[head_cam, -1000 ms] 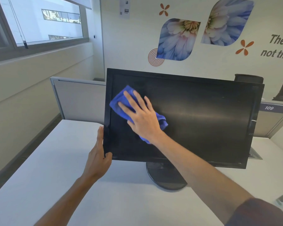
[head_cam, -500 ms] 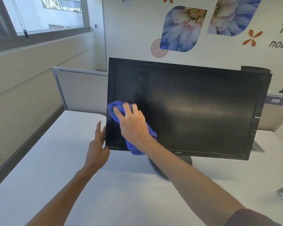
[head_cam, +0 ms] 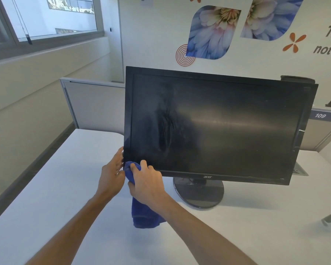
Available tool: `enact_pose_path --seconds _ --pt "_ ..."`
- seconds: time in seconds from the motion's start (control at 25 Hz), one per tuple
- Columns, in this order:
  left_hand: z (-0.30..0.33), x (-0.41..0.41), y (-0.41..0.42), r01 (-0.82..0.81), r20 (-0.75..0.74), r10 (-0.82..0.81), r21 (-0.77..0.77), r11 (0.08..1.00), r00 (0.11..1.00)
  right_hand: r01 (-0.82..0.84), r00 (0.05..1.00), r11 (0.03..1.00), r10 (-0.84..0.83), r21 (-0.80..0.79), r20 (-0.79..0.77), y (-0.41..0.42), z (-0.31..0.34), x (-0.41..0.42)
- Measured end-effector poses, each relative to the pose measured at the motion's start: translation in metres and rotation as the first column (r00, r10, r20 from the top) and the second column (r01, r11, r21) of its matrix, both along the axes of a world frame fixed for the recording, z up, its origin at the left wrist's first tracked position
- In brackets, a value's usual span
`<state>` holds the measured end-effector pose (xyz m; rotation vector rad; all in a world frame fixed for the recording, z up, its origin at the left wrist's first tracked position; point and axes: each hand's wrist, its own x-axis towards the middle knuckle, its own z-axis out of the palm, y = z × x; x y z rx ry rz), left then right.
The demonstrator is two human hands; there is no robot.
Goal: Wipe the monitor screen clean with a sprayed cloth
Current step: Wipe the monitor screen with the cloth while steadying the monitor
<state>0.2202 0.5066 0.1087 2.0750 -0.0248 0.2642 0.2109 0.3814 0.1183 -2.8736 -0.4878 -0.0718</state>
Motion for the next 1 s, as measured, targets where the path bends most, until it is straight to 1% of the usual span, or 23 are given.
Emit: enact_pose_path --seconds 0.08,0.2,0.24,0.32,0.4,0.44,0.48,0.52,0.6,0.68,0.84,0.92,1.0 --pt "0.001 -0.001 -0.001 -0.005 0.009 0.005 0.007 1.000 1.000 -0.001 1.000 1.000 0.001 -0.012 -0.004 0.003 0.006 0.003" --pt "-0.001 -0.002 0.002 0.006 -0.007 -0.005 0.035 0.999 1.000 -0.048 0.999 0.999 0.048 -0.024 -0.024 0.000 0.019 0.008" --pt "-0.002 -0.002 0.003 0.014 -0.021 -0.013 0.046 0.999 1.000 -0.062 0.996 0.998 0.061 0.001 -0.059 -0.004 0.026 0.012" --pt "-0.002 -0.005 0.002 0.028 -0.049 -0.024 0.070 0.997 0.998 -0.040 0.991 0.993 0.054 0.112 -0.126 -0.017 0.038 0.019" --pt "-0.003 -0.007 0.001 0.027 -0.054 -0.023 0.072 0.997 0.998 0.036 0.995 0.974 -0.015 0.225 -0.096 -0.032 0.044 0.021" --pt "-0.004 -0.007 0.001 0.025 -0.051 -0.022 0.068 0.997 0.998 0.060 0.997 0.970 -0.047 0.234 -0.059 -0.040 0.043 0.020" --pt "-0.006 -0.007 0.001 0.026 -0.051 -0.022 0.070 0.997 0.998 0.060 0.998 0.977 -0.055 0.202 -0.029 -0.047 0.041 0.018" --pt "-0.007 -0.007 0.001 0.028 -0.056 -0.024 0.078 0.997 0.998 0.044 0.999 0.989 -0.042 0.138 -0.020 -0.052 0.037 0.015" --pt "-0.008 -0.006 0.002 0.035 -0.064 -0.029 0.104 0.994 0.998 0.016 0.999 0.999 -0.014 0.035 -0.043 -0.054 0.028 0.007" --pt "-0.007 -0.004 0.003 0.038 -0.065 -0.030 0.120 0.992 0.997 0.032 0.999 0.998 -0.030 0.047 -0.042 -0.049 0.023 0.008" --pt "-0.006 -0.004 0.004 0.043 -0.080 -0.033 0.119 0.992 0.996 0.023 1.000 0.996 -0.024 0.092 0.014 -0.027 0.017 0.006" --pt "-0.007 -0.003 0.005 0.052 -0.079 -0.042 0.118 0.992 0.996 0.023 1.000 0.995 -0.022 0.101 -0.003 -0.017 0.013 0.004" --pt "-0.007 -0.003 0.004 0.064 -0.079 -0.056 0.096 0.993 0.995 0.037 0.999 0.997 -0.034 0.070 -0.042 -0.010 0.010 0.004"
